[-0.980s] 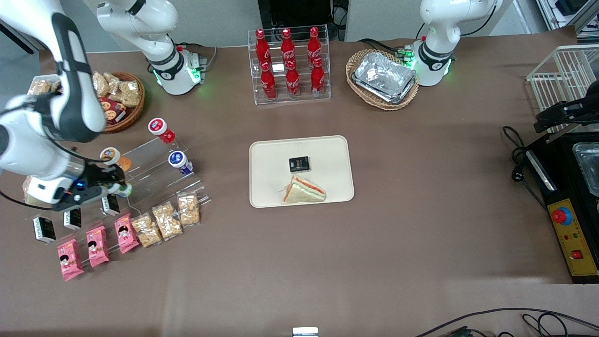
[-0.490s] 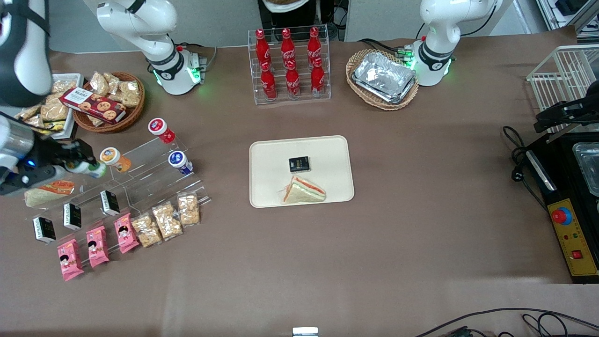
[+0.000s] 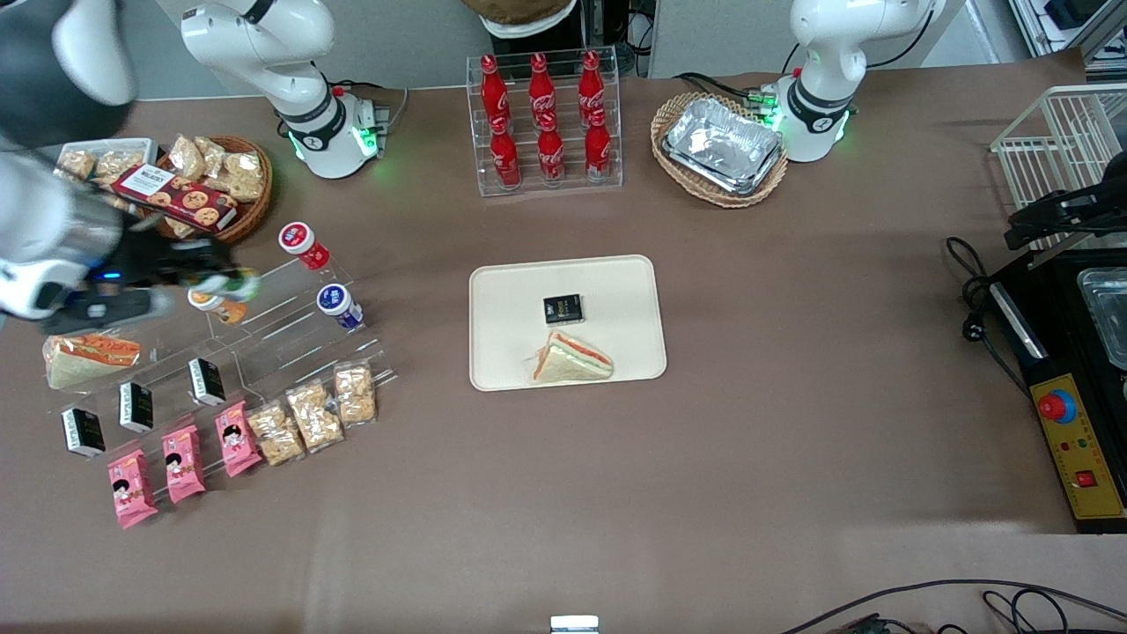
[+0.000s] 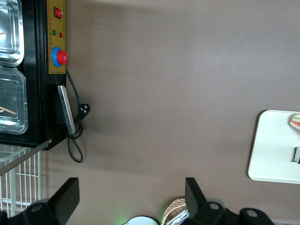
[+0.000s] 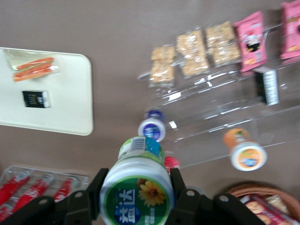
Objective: Place green gum on tray
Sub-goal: 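Carry the gum jar over the cream tray beside the black tissue pack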
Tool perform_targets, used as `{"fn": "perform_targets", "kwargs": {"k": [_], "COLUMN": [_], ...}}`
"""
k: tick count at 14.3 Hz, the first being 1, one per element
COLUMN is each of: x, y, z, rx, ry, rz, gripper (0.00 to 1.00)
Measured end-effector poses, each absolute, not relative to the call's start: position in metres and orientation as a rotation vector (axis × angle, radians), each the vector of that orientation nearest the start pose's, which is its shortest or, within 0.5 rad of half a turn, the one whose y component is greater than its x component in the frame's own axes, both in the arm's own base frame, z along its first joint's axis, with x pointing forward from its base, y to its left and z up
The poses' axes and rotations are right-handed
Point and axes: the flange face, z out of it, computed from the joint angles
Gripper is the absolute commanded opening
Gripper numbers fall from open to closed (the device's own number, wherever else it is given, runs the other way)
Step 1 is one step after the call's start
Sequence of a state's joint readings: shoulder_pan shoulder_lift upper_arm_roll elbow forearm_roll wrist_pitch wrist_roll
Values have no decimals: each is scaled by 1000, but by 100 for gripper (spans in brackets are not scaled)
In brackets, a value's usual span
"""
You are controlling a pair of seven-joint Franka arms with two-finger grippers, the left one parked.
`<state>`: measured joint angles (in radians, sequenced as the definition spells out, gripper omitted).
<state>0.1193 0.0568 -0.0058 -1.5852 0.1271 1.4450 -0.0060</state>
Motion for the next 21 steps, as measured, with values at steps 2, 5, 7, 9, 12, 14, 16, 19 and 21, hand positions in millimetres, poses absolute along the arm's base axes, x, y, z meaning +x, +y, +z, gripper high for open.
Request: {"fn": "perform_targets", "kwargs": {"k": [2, 5, 7, 9, 12, 14, 16, 19, 21], "x": [542, 531, 520, 504, 468, 448, 433, 421, 416], "y": [139, 221, 259, 289, 330, 356, 374, 386, 387], "z": [571, 535, 494, 445, 373, 335, 304, 266, 246], "rx": [-3024, -3048, -3060, -3071, -3086, -3097, -3099, -3094, -3093], "ry": [-123, -86, -80, -52, -14, 17, 33, 40, 42], "rz": [320, 286, 290, 274, 234, 220, 194, 150, 134], "gripper": [38, 38, 38, 38, 38, 38, 38, 38, 38]}}
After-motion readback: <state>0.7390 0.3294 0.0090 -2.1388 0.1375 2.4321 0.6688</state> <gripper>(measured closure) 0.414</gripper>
